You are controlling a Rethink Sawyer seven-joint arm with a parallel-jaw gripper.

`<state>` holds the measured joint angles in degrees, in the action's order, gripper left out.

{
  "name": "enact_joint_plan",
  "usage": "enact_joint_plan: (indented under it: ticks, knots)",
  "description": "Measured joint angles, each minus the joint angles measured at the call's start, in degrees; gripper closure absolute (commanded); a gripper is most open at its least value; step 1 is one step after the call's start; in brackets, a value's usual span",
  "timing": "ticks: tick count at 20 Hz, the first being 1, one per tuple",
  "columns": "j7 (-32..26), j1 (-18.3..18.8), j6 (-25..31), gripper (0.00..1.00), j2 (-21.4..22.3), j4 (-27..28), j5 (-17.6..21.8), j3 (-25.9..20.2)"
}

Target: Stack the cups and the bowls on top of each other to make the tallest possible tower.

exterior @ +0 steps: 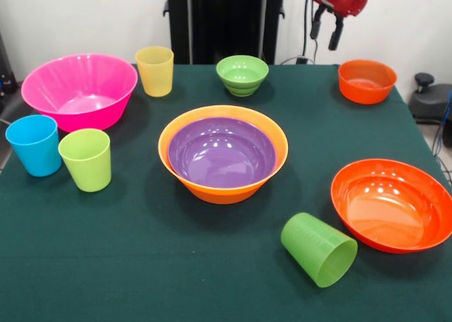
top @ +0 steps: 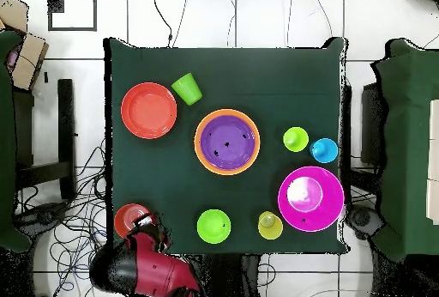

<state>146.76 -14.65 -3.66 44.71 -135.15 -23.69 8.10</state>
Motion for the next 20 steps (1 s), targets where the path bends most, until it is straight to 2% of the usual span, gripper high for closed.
enact_joint_plan:
  ticks: [9,20]
  knots:
    - [0.0,-2.85,-0.01,0.0,-2.5,1.73,-3.22,-0.07]
    - [0.0,-4.5,-0.01,0.0,-3.44,2.73,-6.36,0.31]
